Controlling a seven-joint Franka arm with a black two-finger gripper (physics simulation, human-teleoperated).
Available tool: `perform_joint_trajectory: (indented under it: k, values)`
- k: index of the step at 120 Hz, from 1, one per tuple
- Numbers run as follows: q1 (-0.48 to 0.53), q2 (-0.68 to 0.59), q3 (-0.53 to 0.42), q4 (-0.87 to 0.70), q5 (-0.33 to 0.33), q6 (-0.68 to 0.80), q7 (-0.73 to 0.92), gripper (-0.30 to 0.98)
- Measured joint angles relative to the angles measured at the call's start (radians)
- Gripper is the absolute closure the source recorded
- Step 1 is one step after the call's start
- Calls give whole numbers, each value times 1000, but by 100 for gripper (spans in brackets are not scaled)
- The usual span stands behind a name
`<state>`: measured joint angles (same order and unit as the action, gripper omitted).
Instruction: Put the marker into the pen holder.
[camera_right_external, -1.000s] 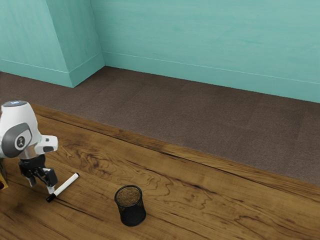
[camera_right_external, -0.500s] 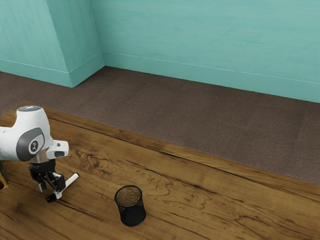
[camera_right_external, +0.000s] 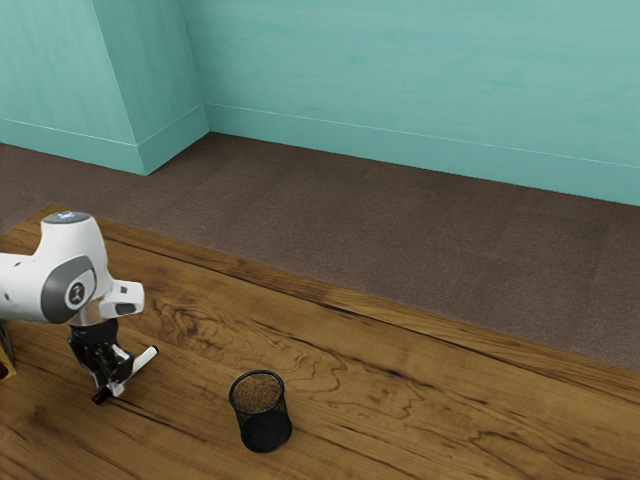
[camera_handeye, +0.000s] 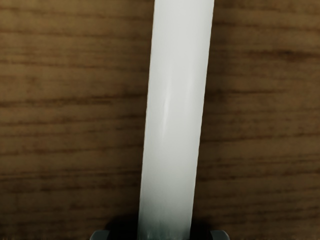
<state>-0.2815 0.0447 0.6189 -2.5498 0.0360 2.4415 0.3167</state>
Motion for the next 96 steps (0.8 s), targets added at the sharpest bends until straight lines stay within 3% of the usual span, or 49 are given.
perform_joint_trajectory:
  k: [37,96]
  values:
    - [-4,3,2,-3,-2,3,4,60]
    - [-4,6,1,-2,-4,4,5,63]
